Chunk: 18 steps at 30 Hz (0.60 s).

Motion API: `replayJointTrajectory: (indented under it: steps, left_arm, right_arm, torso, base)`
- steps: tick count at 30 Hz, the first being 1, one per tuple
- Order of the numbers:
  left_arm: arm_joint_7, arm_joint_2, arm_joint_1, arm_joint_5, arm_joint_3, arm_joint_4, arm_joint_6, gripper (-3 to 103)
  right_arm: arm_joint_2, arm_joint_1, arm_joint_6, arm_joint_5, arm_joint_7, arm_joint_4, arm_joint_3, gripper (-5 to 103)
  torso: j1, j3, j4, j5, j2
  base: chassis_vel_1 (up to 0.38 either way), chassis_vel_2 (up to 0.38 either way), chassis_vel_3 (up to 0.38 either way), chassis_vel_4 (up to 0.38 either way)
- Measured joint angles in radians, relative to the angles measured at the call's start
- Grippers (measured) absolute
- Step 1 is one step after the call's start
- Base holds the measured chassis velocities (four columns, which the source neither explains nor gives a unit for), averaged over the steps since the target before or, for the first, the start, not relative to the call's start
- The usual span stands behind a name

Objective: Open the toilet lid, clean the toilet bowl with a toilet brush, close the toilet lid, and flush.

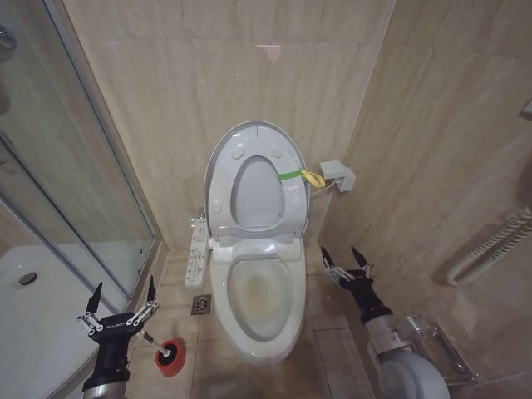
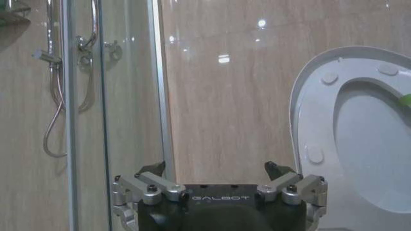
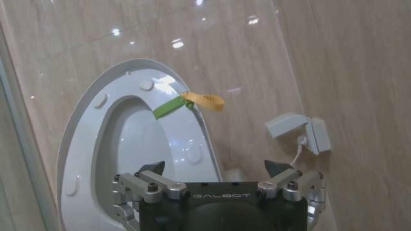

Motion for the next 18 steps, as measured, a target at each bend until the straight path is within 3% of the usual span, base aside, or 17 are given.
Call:
replayJointTrajectory:
  steps: [11, 18]
  left_arm:
    - [0.000, 0.000, 0.000, 0.000, 0.000, 0.000, 0.000, 100]
    - [0.000, 0.000, 0.000, 0.000, 0.000, 0.000, 0.000, 100]
  right_arm:
    - [-0.028, 0.041, 0.018, -0.004, 0.040, -0.021, -0.006, 100]
    - [-0.086, 0.132, 0.012, 0.011, 0.084, -0.077, -0.022, 100]
  torso:
    - [0.001, 0.000, -0.0002, -0.0001, 0.000]
    - [0.000, 0.000, 0.0000, 0.0000, 0.000]
  base:
    - [-0.052, 0.047, 0.051, -0.047]
    - [-0.014, 0.017, 0.011, -0.014]
